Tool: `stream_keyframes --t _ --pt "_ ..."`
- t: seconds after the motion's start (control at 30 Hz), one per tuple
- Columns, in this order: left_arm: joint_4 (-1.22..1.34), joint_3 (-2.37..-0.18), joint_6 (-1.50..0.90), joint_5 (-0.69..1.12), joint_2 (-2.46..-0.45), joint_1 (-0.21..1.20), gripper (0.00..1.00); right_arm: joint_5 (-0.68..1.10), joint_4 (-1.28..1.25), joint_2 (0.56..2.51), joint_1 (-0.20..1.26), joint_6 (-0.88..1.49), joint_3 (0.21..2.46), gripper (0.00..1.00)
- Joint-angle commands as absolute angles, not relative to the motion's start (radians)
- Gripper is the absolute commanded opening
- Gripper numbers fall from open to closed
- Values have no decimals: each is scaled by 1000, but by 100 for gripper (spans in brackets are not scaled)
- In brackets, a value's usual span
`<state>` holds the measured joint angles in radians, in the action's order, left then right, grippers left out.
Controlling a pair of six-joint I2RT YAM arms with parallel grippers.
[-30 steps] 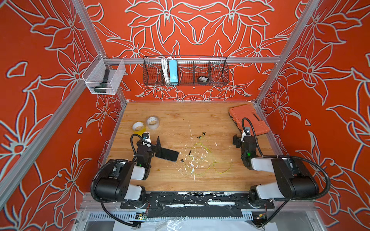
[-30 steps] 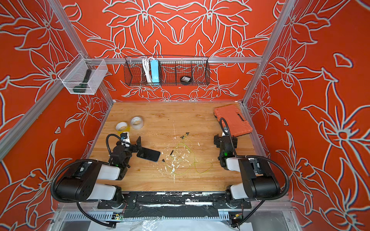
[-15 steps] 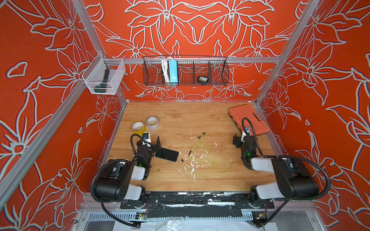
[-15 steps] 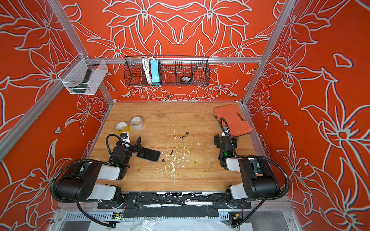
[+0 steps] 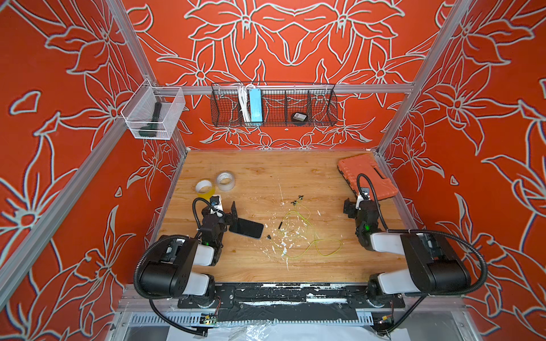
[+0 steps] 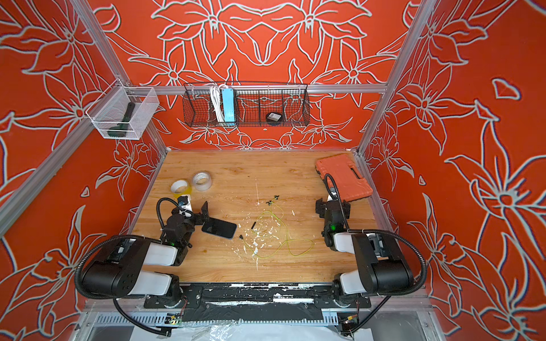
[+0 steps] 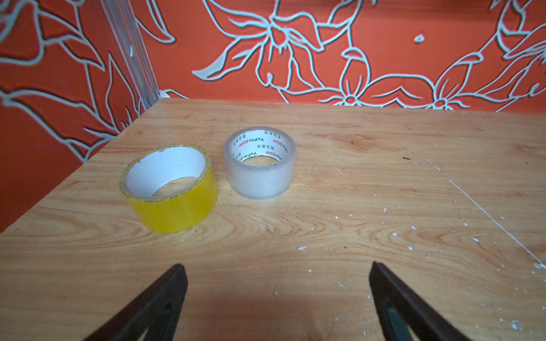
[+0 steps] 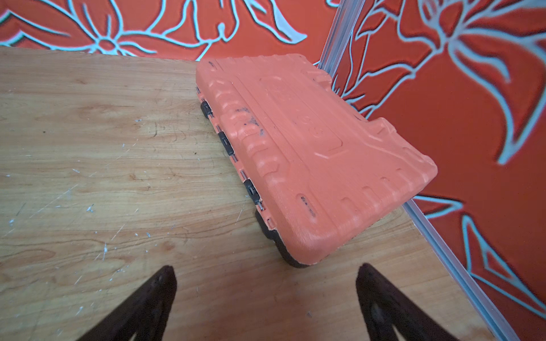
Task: Plug wired earphones into phones
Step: Pick up the wired earphone from the center of the board.
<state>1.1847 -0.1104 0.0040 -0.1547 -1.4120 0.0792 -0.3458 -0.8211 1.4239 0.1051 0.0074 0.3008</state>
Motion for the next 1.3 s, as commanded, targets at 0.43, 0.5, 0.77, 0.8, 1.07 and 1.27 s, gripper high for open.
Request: stream_keyframes --t 0.43,0.5,0.77,0.8,1.07,1.27 --pt "662 -202 -766 -146 -750 93 97 -299 59 644 118 565 439 98" --pt "588 -204 -838 -135 -663 92 97 -115 116 646 117 542 490 95" --pt "145 -359 -867 179 -546 92 90 152 367 976 513 428 771 66" --pt "80 -370 -876 181 -535 93 90 112 376 1014 601 409 794 65" --pt "-7 -319 -868 275 -412 95 90 77 333 1354 935 358 933 53" --pt "-126 -304 -825 155 -294 95 86 31 361 1581 1041 322 1060 48"
